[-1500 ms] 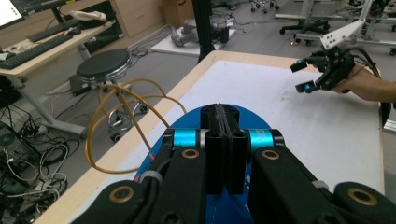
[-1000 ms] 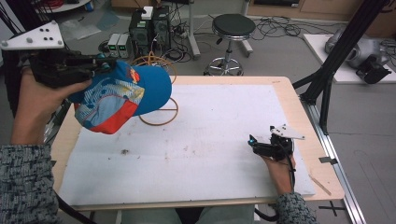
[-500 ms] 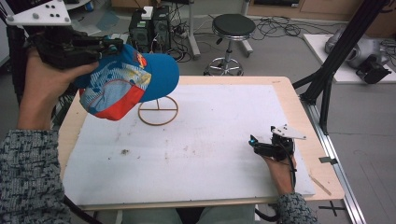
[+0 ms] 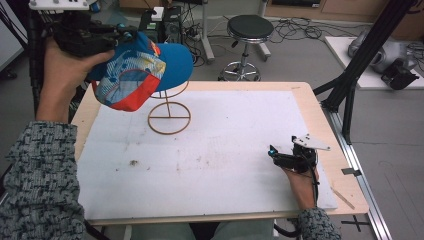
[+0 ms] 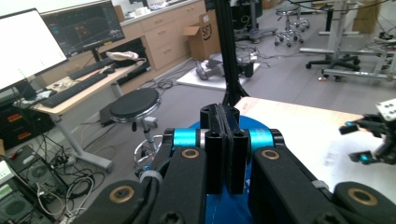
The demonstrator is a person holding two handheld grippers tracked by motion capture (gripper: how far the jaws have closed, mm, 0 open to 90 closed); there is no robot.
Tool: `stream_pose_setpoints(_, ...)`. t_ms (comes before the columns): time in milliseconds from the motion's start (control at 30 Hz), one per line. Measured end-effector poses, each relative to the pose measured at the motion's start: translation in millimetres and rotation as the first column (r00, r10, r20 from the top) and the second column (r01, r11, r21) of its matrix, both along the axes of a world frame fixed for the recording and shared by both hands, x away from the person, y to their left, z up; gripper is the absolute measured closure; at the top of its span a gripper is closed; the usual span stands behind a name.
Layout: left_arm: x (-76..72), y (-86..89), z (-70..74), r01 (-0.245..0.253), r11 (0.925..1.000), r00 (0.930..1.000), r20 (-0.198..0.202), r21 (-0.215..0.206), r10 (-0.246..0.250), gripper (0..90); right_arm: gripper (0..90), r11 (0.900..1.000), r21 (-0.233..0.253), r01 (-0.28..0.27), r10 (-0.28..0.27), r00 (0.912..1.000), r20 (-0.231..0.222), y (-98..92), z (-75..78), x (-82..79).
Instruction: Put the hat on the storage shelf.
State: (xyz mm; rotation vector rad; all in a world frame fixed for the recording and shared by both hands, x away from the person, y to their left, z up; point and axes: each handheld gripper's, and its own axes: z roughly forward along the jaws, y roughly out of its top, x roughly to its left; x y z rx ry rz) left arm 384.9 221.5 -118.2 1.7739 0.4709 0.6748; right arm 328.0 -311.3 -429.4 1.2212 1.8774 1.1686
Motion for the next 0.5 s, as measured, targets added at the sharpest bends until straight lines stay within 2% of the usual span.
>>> stream_pose_setpoints(133, 11.1, -5.1, -2.7, -0.025, 0.9996, 0.9996, 0.012, 0.012, 0.025, 88.7, 7.8, 1.0, 0.001, -0.001, 0.001, 1.0, 0.002, -1.6, -0.1, 0.0)
stream_pose_setpoints(500, 31.8, -15.7, -11.1, -0.049, 0.9988, 0.9988, -0.004, -0.009, 0.049, 88.7, 7.8, 1.0, 0.008, 0.001, -0.001, 1.0, 0.001, -3.4, -0.3, 0.3)
